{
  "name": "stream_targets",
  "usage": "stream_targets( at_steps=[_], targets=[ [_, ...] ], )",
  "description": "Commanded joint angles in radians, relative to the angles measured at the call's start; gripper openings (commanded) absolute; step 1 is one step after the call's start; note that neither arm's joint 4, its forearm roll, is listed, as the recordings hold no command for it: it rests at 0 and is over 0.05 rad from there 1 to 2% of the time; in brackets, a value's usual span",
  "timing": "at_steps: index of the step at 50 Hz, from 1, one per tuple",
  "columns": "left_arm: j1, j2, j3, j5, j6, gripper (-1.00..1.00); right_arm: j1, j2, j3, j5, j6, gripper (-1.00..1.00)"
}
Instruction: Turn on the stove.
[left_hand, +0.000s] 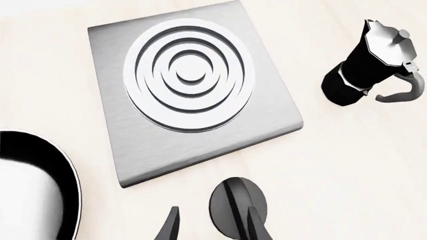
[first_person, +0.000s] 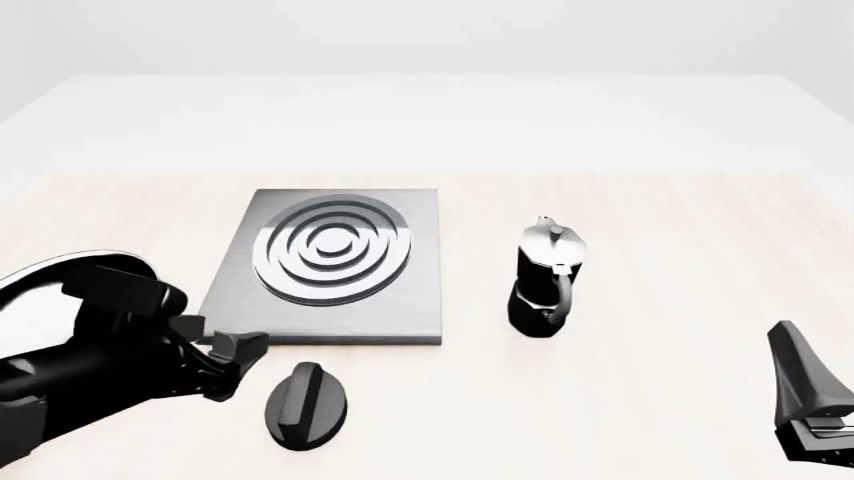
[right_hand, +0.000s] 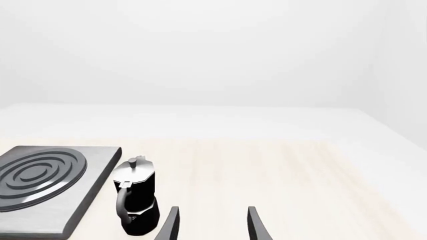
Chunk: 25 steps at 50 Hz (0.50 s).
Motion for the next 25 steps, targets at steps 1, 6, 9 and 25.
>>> stream_targets(
  at_steps=[1,6,9,25],
  targets=[
    [-0.065,0.055,-0.031,0.032,-0.037,1.00,0.000,0.000,0.000,-0.002,0.001,1.00],
    [-0.081,0.065,-0.035,0.034,-0.048,1.00,0.001,0.000,0.000,-0.002,0.000,1.00],
    [-0.095,0.076,-0.034,0.030,-0.062,1.00,0.002,0.000,0.001,-0.001,-0.001,1.00],
    [-0.124,0.160,-0.051,-0.024,-0.080,1.00,0.008,0.001,0.001,0.006,0.012,1.00]
  ],
)
